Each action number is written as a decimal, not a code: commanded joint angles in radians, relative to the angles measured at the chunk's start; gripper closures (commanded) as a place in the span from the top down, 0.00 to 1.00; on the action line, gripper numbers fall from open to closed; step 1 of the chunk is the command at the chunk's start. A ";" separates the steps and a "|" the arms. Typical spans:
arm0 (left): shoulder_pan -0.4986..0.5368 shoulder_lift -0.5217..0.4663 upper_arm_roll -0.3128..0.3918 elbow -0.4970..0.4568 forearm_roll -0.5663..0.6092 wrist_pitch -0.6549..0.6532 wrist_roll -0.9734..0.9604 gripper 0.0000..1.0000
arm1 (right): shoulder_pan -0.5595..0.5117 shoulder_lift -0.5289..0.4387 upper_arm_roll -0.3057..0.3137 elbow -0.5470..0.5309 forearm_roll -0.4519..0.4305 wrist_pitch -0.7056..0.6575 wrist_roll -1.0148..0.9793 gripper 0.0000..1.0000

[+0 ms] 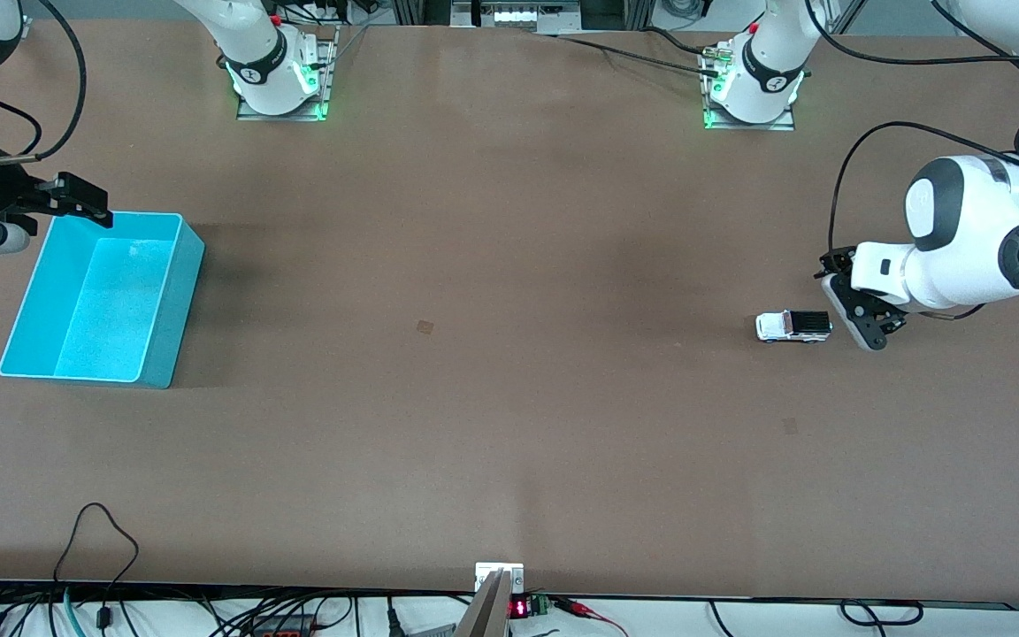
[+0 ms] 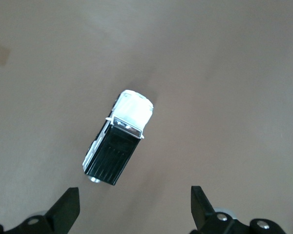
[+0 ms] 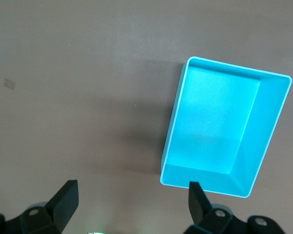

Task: Wind and store white jeep toy
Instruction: 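Move the left gripper over the white toy jeep, then lower the left gripper and close it on the jeep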

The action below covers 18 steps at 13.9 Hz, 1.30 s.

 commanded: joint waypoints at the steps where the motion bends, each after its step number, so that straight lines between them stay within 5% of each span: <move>1: 0.006 0.001 -0.019 -0.021 0.018 0.090 0.211 1.00 | -0.002 -0.002 -0.001 0.009 0.019 -0.015 0.014 1.00; 8: 0.009 0.002 -0.039 -0.147 0.076 0.308 0.419 1.00 | -0.004 -0.002 -0.002 0.009 0.019 -0.017 0.012 1.00; 18: 0.041 0.042 -0.039 -0.190 0.073 0.408 0.566 1.00 | -0.007 -0.002 -0.002 0.009 0.019 -0.017 0.012 1.00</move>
